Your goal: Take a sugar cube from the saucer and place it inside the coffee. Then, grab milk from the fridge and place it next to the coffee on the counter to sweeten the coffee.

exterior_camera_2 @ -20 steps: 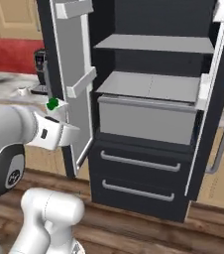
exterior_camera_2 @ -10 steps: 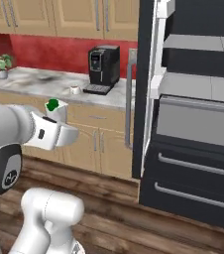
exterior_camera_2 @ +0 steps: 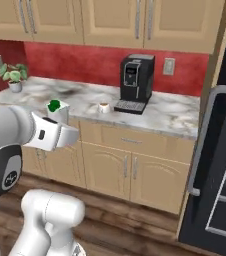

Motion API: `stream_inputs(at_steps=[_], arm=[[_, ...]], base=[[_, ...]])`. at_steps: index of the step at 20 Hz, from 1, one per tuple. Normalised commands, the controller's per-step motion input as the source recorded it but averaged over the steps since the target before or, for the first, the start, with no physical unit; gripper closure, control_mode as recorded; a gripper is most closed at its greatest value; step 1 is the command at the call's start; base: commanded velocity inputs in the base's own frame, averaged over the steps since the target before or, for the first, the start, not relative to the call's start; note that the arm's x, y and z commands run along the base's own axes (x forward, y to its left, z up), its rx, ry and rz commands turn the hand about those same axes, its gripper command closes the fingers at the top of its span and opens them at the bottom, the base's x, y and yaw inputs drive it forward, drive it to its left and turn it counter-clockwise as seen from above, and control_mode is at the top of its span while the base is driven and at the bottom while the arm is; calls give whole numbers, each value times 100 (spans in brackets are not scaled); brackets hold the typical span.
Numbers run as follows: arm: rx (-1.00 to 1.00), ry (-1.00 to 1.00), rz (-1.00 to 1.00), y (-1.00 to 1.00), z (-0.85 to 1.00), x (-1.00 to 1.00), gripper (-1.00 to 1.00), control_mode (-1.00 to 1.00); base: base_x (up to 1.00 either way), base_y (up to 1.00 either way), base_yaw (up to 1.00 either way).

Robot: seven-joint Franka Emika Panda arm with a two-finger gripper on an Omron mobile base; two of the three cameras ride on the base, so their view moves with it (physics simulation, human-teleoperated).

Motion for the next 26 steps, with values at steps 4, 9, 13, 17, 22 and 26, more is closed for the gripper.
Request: stream_inputs(at_steps=[4,9,13,17,22,26], arm=[[0,0,0,0,0,0,100,100],[0,0,0,0,0,0,100,100],[0,0,0,0,0,0,100,100],[0,0,0,0,0,0,100,100],[0,0,0,0,0,0,100,100],[0,0,0,0,0,0,100,100]], base=[[100,96,-6],[90,51,-12],[74,27,-7],[54,6,0],[52,12,0],[40,13,0]])
